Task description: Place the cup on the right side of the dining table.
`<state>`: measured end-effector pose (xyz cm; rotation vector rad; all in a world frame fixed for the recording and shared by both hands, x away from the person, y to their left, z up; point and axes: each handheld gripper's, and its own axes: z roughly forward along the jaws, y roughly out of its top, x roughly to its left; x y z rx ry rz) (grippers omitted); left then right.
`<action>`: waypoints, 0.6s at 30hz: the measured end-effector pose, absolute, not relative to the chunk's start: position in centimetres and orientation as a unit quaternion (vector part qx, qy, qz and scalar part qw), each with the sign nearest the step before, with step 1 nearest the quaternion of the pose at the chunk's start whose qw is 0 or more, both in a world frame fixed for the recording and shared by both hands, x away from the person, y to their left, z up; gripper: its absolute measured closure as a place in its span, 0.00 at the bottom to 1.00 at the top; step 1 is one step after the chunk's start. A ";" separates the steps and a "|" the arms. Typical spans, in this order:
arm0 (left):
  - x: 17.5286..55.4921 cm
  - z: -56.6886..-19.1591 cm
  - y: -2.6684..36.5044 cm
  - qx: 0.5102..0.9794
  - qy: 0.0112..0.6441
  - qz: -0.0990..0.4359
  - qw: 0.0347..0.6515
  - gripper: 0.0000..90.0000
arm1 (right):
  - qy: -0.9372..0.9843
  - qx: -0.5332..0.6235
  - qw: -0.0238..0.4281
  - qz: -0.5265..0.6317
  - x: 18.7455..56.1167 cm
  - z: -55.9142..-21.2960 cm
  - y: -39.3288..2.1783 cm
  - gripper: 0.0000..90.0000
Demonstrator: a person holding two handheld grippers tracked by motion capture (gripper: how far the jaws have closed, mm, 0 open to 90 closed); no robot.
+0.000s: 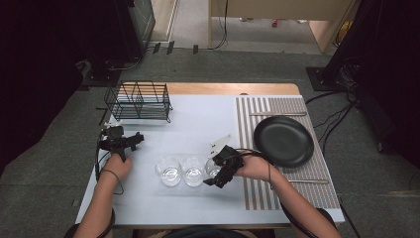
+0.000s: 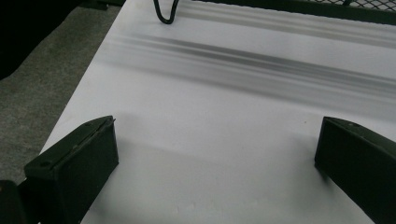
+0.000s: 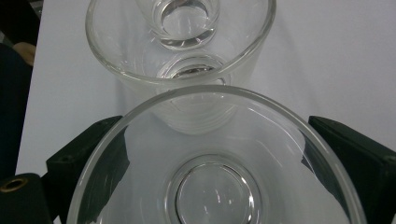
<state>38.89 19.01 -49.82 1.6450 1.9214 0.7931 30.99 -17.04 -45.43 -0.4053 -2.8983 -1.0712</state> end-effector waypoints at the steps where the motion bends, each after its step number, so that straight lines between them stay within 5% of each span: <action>1: 38.9 -49.8 19.0 0.602 0.703 0.290 0.243 0.00 | -0.930 -0.128 0.011 -0.344 31.0 -45.4 -17.1 0.07; 18: 38.9 -49.8 19.0 0.602 0.703 0.290 0.243 0.00 | -0.936 -0.111 0.012 -0.334 30.7 -45.6 -17.1 0.13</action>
